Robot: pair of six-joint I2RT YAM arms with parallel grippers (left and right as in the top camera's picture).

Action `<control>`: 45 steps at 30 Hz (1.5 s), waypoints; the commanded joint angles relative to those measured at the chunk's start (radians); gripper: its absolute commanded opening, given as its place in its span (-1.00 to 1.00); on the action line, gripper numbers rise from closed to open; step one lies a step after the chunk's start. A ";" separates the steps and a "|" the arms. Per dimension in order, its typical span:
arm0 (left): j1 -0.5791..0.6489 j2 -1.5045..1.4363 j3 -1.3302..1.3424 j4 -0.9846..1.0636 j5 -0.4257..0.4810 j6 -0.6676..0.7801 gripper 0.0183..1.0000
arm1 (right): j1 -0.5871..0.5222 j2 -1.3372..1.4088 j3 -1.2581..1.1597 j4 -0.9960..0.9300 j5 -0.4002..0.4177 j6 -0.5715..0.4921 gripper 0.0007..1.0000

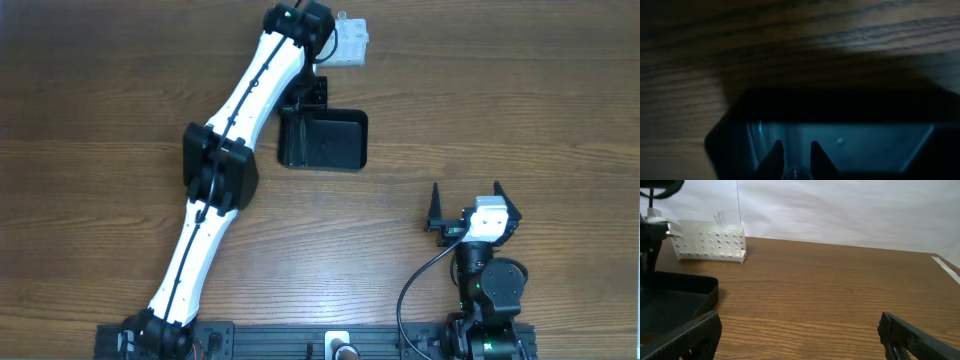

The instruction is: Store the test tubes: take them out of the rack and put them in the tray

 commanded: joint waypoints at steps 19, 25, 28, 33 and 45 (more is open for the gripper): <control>-0.001 0.054 -0.003 0.049 -0.005 -0.006 -0.57 | -0.006 -0.011 -0.005 -0.003 -0.005 -0.005 0.99; -0.003 0.051 0.027 0.023 -0.005 -0.006 -0.48 | -0.006 -0.011 -0.005 -0.003 -0.005 -0.005 0.98; -0.005 0.035 0.078 -0.013 -0.005 -0.006 -0.45 | -0.006 -0.011 -0.005 -0.003 -0.005 -0.005 0.98; -0.008 -0.042 0.135 -0.053 -0.005 -0.006 -0.18 | -0.006 -0.011 -0.005 -0.003 -0.005 -0.005 0.98; 0.003 -0.283 0.136 -0.023 -0.130 -0.074 0.61 | -0.006 -0.011 -0.005 -0.004 -0.005 -0.005 0.99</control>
